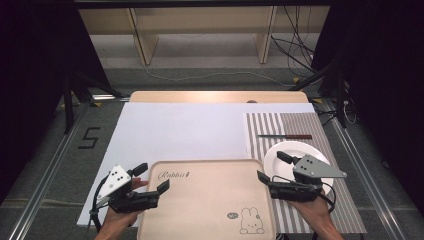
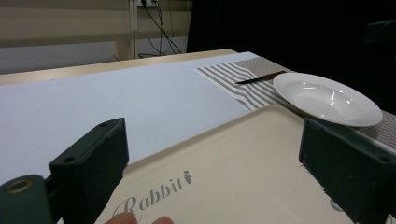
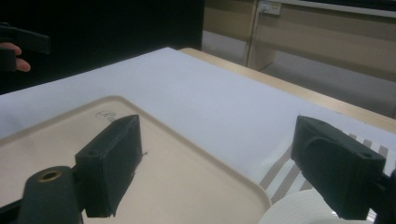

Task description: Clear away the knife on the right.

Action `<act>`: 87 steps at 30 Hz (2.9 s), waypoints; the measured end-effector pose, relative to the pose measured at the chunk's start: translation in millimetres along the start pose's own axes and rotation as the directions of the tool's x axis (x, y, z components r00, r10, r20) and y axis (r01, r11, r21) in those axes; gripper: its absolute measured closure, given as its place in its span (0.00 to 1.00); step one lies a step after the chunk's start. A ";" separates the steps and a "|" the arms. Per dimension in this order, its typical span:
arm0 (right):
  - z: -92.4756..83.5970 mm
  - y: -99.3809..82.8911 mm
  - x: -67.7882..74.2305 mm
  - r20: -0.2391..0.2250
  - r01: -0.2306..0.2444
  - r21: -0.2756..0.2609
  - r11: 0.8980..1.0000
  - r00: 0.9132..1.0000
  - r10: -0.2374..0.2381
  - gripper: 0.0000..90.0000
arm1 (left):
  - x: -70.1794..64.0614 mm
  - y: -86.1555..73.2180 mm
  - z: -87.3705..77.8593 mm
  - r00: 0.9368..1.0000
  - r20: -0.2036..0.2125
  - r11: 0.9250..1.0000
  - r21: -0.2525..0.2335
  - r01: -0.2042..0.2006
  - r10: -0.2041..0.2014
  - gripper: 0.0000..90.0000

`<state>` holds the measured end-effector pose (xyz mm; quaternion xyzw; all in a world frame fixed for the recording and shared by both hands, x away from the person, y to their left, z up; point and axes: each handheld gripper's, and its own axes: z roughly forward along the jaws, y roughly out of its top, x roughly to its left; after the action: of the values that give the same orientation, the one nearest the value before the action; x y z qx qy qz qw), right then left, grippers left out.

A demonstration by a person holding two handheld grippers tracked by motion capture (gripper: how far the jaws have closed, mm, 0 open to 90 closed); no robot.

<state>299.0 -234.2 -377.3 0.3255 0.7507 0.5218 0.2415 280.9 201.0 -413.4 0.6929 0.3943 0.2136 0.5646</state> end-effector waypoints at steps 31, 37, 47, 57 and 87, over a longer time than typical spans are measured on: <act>45.1 26.2 -63.8 -0.013 0.080 0.337 0.938 0.997 -0.080 0.19 | 1.0 0.7 -1.6 1.000 -0.005 1.000 -0.009 0.005 -0.005 0.09; 55.6 28.8 -76.5 -0.010 0.089 0.387 0.918 0.996 -0.092 0.19 | 1.3 0.9 -2.3 1.000 -0.007 1.000 -0.012 0.006 -0.006 0.09; 68.2 28.7 -106.8 0.030 0.050 0.448 0.893 0.997 -0.070 0.19 | 2.0 0.6 -1.8 1.000 -0.009 1.000 -0.009 0.008 -0.008 0.09; 82.2 21.8 -135.3 0.067 0.002 0.504 0.864 0.997 -0.041 0.20 | 3.1 0.6 -2.1 1.000 -0.009 1.000 -0.006 0.010 -0.010 0.09; 107.7 -4.2 -218.8 0.184 -0.145 0.613 0.776 0.982 0.038 0.22 | 2.7 0.3 -2.1 1.000 -0.012 1.000 -0.005 0.004 -0.004 0.09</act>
<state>520.5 -329.7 -412.7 0.4642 0.8421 0.2270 0.1546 281.0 204.4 -413.0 0.6893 0.3985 0.2178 0.5645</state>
